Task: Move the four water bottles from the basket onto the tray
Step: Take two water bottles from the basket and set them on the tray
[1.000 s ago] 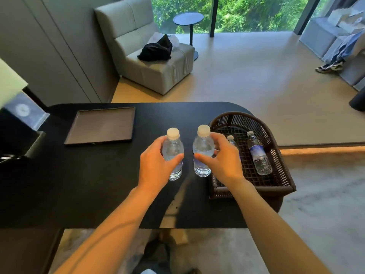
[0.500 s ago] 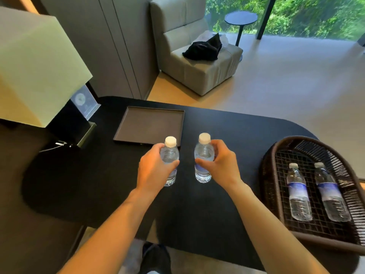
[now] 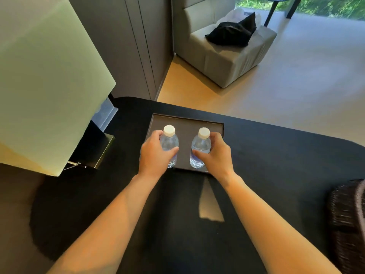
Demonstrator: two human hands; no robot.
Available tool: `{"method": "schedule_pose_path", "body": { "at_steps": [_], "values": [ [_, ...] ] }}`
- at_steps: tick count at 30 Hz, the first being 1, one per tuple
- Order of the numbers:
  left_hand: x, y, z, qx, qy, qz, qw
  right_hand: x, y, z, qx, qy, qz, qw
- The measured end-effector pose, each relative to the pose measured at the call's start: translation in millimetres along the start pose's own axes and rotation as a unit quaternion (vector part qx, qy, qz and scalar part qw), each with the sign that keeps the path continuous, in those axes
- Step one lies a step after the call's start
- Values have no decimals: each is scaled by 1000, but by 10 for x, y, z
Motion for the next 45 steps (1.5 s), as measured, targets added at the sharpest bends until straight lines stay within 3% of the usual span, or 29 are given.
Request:
{"method": "schedule_pose_path", "body": {
  "at_steps": [9,23,35,45],
  "values": [
    [980,-423,85,-18,22,-10,1000,921,-83,723,-17,6,-26,999],
    [1643,-449,136,-55,57,29,996,1509,-256,1049,-29,14,-61,998],
    [1649,-437,146,-43,55,32,997,1553,-251,1109,-25,15,-46,999],
    [999,-308,126,2,27,-49,998,989,-42,706,-72,-22,-5,997]
  ]
}}
Point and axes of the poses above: each hand's wrist, its own x-axis towards the middle knuckle, its own z-axis out of the palm, y = z × x, the point moved 6 cm from there along x, towards the middle knuckle, and after that the axes turned 14 degrees about x, right-handed, at the moved point
